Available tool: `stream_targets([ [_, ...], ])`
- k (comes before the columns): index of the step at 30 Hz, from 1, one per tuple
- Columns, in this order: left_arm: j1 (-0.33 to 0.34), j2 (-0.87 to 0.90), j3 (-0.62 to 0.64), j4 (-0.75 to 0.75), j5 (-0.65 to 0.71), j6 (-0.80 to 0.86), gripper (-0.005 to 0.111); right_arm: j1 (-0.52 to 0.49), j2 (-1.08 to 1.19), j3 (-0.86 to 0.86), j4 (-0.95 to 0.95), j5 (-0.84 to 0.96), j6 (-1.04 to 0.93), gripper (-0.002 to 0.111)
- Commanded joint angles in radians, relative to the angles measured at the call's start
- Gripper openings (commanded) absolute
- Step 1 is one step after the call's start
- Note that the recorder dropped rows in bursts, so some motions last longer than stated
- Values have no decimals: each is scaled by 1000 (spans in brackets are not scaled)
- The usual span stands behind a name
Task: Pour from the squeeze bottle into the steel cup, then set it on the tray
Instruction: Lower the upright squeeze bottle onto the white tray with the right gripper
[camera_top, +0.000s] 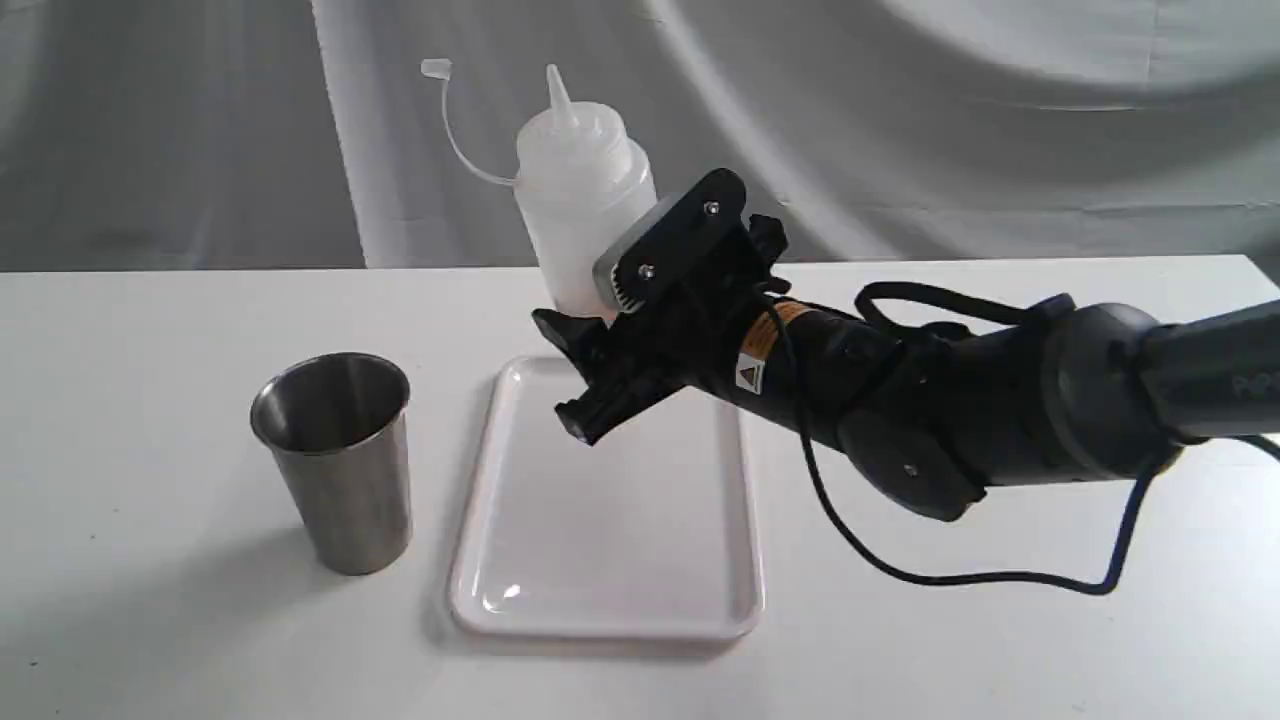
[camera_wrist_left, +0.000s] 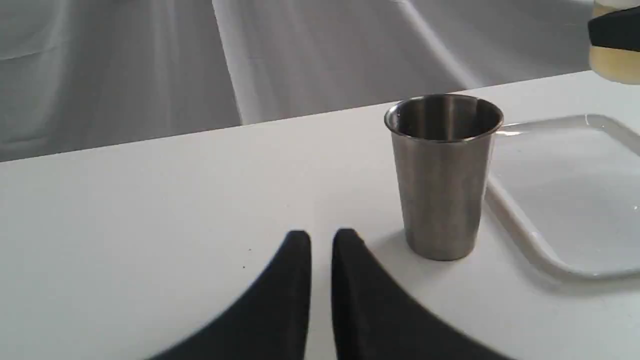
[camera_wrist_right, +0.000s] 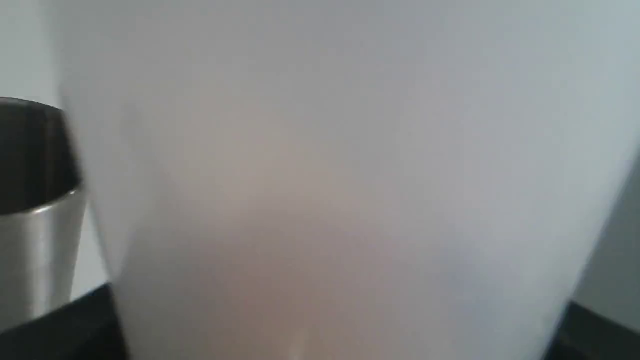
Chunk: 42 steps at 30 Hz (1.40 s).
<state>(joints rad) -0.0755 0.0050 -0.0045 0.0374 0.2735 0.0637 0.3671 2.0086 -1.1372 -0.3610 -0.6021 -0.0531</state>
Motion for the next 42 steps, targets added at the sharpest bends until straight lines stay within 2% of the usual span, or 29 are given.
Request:
stream_targets([
  [1, -6, -5, 4, 3, -8, -3, 8, -7, -12, 1, 23, -1, -4, 0],
  [5, -6, -5, 4, 3, -8, -3, 8, -7, -12, 1, 48, 5, 43, 0],
  [9, -6, -5, 4, 3, -8, -3, 8, -7, -12, 2, 70, 3, 219, 0],
  [12, -6, -5, 4, 3, -8, -3, 8, -7, 3, 2, 85, -30, 267, 0],
  [42, -6, -5, 4, 3, -8, -3, 8, -3, 211, 0, 54, -204, 261, 0],
])
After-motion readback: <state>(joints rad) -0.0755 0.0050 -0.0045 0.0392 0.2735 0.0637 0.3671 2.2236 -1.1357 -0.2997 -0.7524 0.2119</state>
